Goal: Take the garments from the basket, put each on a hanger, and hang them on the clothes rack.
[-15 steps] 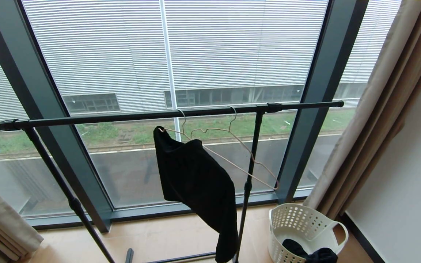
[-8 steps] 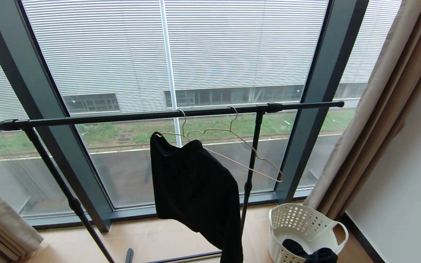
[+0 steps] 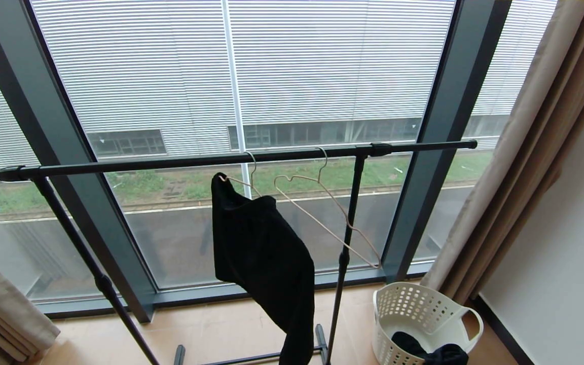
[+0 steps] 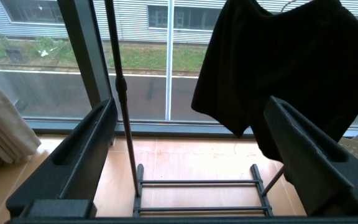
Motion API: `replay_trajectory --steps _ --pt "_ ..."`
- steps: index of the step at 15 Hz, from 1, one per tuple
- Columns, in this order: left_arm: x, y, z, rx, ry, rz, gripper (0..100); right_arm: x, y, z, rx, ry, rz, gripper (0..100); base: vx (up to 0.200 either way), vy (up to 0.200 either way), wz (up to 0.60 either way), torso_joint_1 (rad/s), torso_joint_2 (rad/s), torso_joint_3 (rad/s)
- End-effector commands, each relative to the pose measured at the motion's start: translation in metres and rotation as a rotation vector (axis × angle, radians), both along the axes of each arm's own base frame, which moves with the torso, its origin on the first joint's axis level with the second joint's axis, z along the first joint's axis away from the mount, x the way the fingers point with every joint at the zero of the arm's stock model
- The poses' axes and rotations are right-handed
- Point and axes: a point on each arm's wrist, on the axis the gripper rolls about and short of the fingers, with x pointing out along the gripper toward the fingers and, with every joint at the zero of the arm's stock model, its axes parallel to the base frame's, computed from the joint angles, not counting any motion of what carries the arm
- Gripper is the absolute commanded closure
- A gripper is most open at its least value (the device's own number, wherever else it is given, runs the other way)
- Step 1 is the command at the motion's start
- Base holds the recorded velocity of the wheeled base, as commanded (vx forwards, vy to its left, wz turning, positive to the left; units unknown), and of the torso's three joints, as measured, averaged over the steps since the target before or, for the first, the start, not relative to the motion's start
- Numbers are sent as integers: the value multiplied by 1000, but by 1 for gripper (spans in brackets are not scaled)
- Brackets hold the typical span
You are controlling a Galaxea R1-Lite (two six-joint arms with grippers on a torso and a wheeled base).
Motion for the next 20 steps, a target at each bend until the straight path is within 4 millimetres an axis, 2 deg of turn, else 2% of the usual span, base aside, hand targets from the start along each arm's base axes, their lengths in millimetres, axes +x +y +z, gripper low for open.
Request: replay_trajectory --steps 1,3,4,5,14,20 --pt "0 0 1 -3 -2 -10 0 0 0 1 -3 3 7 0 0 0 0 0 0 0" --pt "0 0 0 -9 -2 -11 0 0 0 1 -2 1 -6 0 0 0 0 0 0 0" --pt "0 0 0 -15 -2 -9 0 0 -2 0 1 -4 -98 0 0 0 0 0 0 0" --pt "0 0 0 -15 -2 -9 0 0 -3 0 9 -4 -120 0 0 0 0 0 0 0" --pt "0 0 1 -13 -4 -7 0 0 -3 0 9 -7 -117 0 0 0 0 -5 6 6" --pt "0 0 1 -12 -4 -8 0 0 -3 0 28 -9 -118 0 0 0 0 -140 321 160"
